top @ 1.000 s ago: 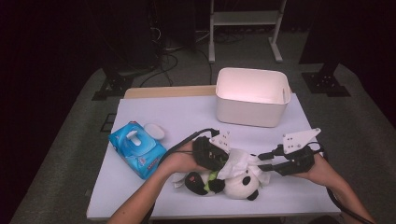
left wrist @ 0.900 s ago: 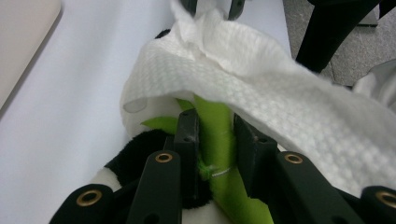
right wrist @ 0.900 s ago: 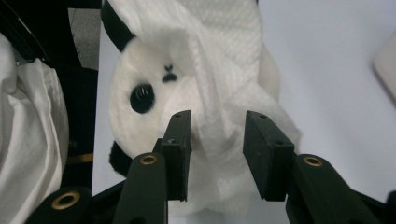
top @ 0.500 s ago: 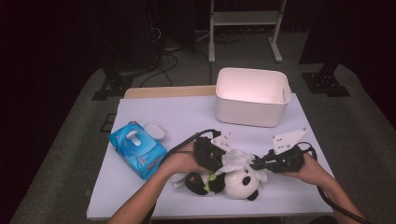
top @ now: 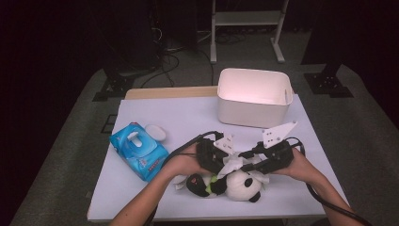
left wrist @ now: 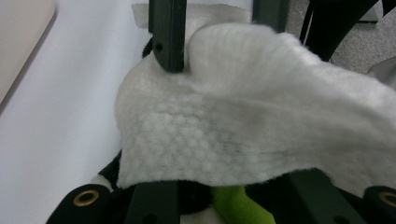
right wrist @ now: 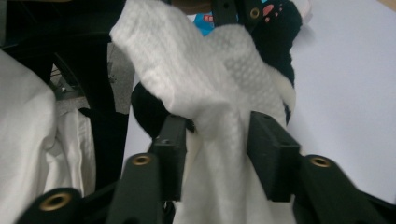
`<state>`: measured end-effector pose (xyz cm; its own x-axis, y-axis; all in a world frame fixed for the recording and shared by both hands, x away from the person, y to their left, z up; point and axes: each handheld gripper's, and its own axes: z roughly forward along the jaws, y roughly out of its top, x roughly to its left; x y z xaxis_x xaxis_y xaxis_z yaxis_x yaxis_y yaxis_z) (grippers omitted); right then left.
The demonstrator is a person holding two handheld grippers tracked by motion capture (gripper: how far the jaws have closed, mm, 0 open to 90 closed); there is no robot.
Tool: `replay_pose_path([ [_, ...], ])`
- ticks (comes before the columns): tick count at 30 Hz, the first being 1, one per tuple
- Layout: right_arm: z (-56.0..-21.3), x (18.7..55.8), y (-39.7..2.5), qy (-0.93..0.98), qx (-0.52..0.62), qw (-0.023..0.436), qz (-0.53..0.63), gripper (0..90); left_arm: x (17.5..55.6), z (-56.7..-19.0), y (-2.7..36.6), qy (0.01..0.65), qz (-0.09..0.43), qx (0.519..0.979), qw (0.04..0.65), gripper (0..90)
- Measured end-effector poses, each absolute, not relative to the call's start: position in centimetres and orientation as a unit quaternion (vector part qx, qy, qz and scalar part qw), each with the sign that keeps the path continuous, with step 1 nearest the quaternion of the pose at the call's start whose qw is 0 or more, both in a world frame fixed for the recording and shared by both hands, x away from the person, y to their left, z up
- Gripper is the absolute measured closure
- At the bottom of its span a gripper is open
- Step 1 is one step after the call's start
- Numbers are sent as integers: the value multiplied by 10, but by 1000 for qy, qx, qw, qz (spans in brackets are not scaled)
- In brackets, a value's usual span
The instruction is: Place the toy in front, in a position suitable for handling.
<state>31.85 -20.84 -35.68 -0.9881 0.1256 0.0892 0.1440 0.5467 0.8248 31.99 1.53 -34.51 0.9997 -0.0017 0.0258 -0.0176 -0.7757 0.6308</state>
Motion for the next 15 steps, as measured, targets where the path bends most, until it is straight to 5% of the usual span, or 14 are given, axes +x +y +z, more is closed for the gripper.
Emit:
replay_pose_path([
  [3,-358,321,-203,-880,-70,0,-469,799,320,-346,16,-2,13,942,335,695],
  [5,-359,322,-204,-881,-70,-5,-467,850,320,-346,16,-1,9,942,336,684],
  [15,-375,315,-233,-888,-99,0,-448,855,321,-335,35,15,17,933,359,608],
])
